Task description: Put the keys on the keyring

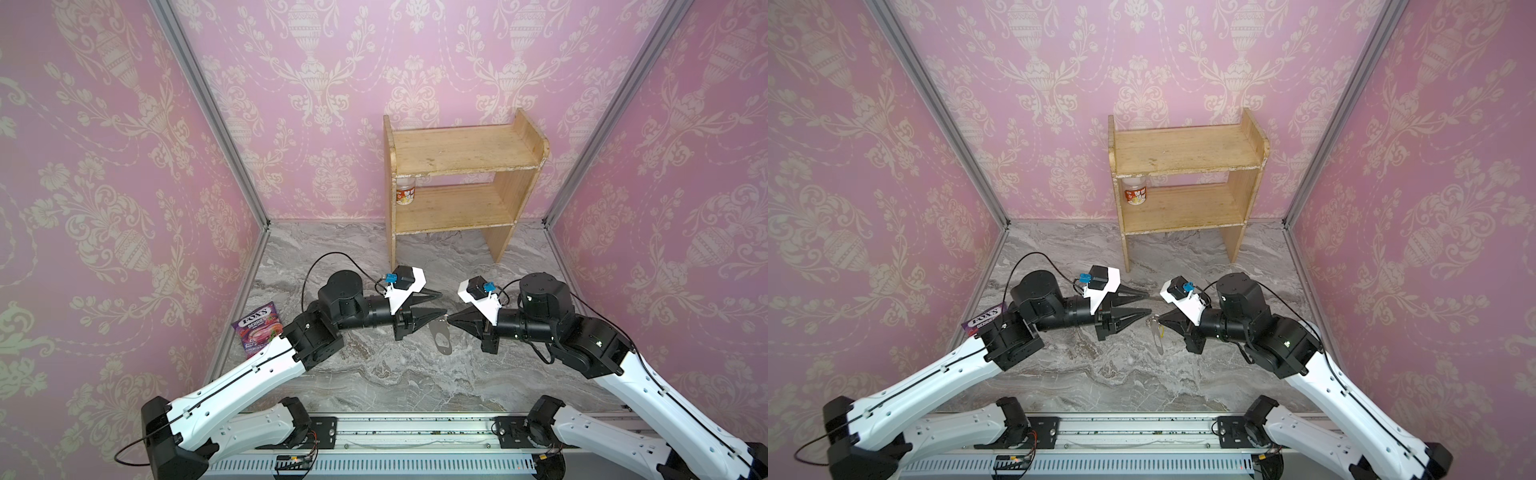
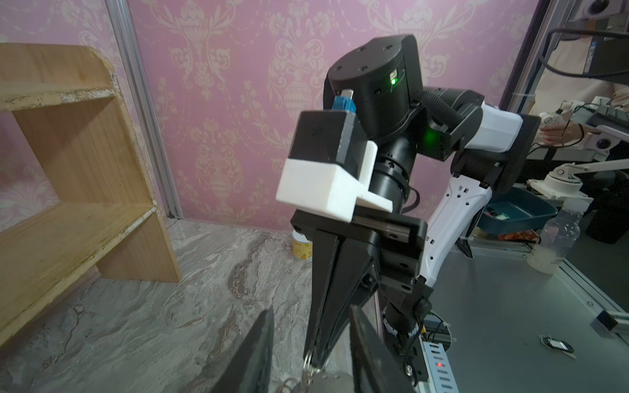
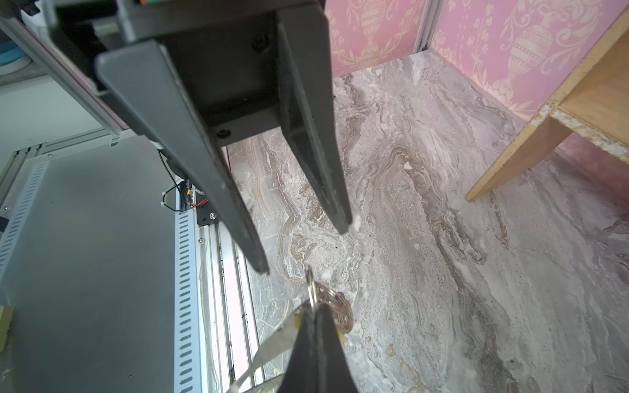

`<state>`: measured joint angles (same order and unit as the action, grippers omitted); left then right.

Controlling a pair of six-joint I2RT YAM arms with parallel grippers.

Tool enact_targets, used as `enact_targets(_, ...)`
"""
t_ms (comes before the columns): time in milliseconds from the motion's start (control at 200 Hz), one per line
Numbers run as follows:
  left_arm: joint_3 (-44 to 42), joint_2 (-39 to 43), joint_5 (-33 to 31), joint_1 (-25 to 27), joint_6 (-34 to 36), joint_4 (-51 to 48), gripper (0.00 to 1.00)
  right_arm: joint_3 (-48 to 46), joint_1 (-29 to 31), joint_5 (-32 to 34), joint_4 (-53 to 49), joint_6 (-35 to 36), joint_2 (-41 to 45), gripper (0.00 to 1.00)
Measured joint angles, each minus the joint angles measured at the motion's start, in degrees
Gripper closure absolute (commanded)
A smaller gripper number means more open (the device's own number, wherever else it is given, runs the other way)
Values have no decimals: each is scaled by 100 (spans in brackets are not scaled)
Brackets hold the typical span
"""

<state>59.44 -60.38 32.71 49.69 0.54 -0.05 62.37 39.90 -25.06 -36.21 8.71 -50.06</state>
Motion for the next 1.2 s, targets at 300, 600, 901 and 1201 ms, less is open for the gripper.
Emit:
enact_targets(300,323,-428,92,0,520,-1600,63,280,175,50,-557,378,-280,100)
enact_targets(600,321,-494,363,0,496,-1578,70,444,302,149,-697,485,-422,100)
enact_targets(901,297,-527,466,0,400,-1307,76,492,339,151,-695,485,-424,100)
enact_targets(1201,297,-535,557,0,254,-1123,87,492,374,151,-671,483,-459,100)
